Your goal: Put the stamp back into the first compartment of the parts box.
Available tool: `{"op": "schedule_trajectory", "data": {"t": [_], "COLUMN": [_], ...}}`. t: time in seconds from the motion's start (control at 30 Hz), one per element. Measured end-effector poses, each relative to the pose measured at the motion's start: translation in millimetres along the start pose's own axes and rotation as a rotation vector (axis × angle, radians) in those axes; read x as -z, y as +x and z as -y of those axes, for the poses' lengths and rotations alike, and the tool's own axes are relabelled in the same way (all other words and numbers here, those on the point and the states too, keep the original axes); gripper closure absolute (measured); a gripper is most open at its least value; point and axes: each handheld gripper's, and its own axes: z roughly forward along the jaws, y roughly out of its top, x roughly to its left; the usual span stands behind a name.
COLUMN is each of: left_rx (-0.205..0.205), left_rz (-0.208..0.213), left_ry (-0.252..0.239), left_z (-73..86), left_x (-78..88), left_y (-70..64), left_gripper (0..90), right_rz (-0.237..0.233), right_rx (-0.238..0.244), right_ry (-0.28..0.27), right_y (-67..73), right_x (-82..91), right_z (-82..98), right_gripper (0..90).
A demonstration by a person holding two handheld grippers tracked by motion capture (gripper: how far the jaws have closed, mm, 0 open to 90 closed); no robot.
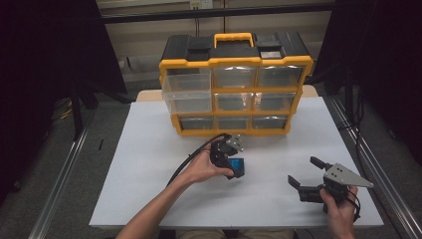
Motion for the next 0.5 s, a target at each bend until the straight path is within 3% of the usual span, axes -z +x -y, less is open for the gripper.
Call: {"op": "schedule_trajectory", "data": {"t": [0.07, 0.1, 0.17, 0.23, 0.27, 0.37, 0.5], "left_rx": [-0.009, -0.017, -0.015, -0.026, -0.019, -0.019, -0.019], "left_rz": [-0.015, 0.024, 0.003, 0.025, 0.018, 0.010, 0.013], "left_ry": [-0.014, 0.024, 0.009, 0.029, -0.003, 0.028, 0.014], "left_z": [0.6, 0.3, 1.6, 1.6, 3.1, 2.1, 3.1], "left_x": [-2.1, -1.5, -4.3, -5.2, -9.7, -9.9, -9.9], "left_y": [0.1, 3.2, 1.7, 2.3, 1.6, 1.4, 1.8], "left_gripper": [19.0, 19.7, 21.7, 28.8, 31.4, 34.3, 36.3], "right_rz": [0.002, 0.001, 0.000, -0.003, -0.004, -0.007, -0.007], "right_rx": [-0.002, -0.001, 0.001, 0.000, 0.000, 0.001, -0.001], "right_ry": [0.000, 0.000, -0.001, 0.001, 0.001, -0.003, -0.001], "right_y": [0.0, 0.0, 0.1, 0.7, 0.8, 0.7, 0.8], "right_x": [0.0, 0.1, 0.1, 0.3, 0.3, 0.4, 0.4], "right_z": [0.0, 0.0, -0.1, -0.1, -0.1, -0.3, -0.2], "right_gripper": [0.3, 0.3, 0.3, 0.3, 0.3, 0.3, 0.3]}}
